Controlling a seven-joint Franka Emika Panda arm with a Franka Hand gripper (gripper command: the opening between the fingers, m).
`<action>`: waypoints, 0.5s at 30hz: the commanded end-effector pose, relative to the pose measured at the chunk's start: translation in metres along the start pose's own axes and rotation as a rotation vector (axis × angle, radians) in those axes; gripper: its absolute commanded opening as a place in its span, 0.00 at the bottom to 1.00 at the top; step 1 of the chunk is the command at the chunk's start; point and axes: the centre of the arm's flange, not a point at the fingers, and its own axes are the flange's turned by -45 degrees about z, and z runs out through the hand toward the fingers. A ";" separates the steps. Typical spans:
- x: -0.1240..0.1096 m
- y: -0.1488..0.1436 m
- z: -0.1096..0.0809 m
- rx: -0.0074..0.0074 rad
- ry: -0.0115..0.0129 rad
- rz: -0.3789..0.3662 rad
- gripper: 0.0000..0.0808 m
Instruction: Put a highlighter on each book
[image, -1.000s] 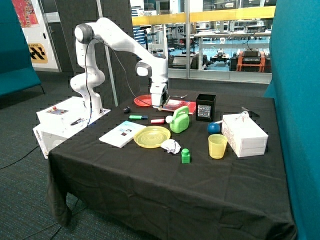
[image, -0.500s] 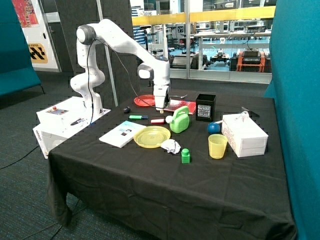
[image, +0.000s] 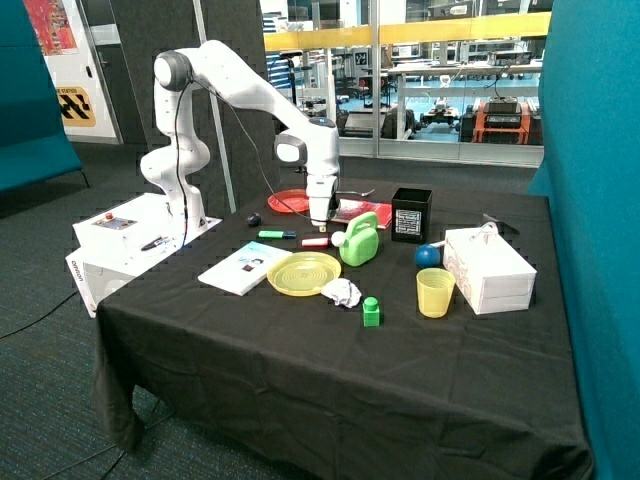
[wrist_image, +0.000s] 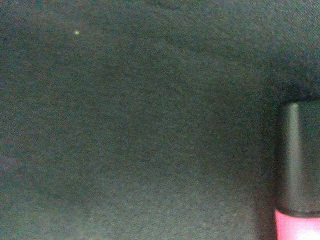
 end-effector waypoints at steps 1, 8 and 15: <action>0.000 0.009 0.010 -0.0011 0.0008 0.005 0.59; 0.003 0.014 0.023 -0.0011 0.0008 0.033 0.55; 0.007 0.017 0.031 -0.0011 0.0008 0.034 0.55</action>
